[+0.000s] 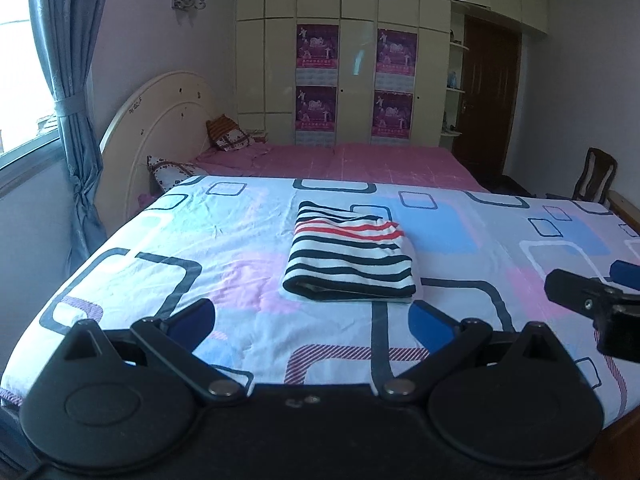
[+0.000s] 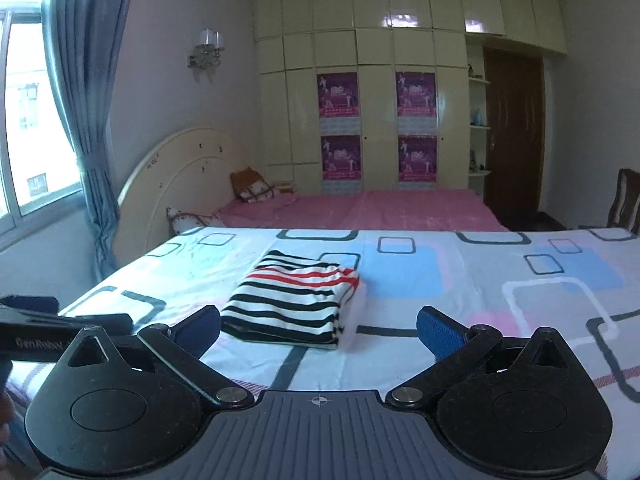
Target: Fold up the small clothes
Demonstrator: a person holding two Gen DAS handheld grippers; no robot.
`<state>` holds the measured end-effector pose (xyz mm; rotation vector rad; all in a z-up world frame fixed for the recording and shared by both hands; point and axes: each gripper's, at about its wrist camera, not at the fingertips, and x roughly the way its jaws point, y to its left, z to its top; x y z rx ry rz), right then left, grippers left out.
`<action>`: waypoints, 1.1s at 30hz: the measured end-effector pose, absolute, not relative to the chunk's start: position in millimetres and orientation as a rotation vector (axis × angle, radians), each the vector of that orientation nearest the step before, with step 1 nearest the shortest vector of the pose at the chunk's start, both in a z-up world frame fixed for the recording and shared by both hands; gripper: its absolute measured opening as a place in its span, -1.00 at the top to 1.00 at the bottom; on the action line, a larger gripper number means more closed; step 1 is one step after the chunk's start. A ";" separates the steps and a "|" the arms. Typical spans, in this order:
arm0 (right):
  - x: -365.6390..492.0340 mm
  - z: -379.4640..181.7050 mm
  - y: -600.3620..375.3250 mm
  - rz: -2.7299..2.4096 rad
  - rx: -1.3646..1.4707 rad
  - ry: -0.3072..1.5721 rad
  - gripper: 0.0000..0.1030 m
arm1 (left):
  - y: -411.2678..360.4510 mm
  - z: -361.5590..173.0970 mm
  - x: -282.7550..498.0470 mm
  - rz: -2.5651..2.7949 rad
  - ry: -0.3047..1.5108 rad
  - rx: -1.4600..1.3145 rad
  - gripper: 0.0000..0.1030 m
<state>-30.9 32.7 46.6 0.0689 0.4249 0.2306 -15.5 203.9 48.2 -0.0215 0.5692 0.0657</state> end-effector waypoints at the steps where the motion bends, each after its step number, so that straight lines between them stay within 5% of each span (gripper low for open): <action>1: -30.6 46.0 32.8 0.233 0.071 0.424 -1.00 | 203.2 48.3 -16.6 0.067 0.568 -0.021 -1.00; 33: -29.5 41.2 14.5 0.260 0.076 0.421 -1.00 | 186.7 53.4 -19.4 0.103 0.544 0.019 -1.00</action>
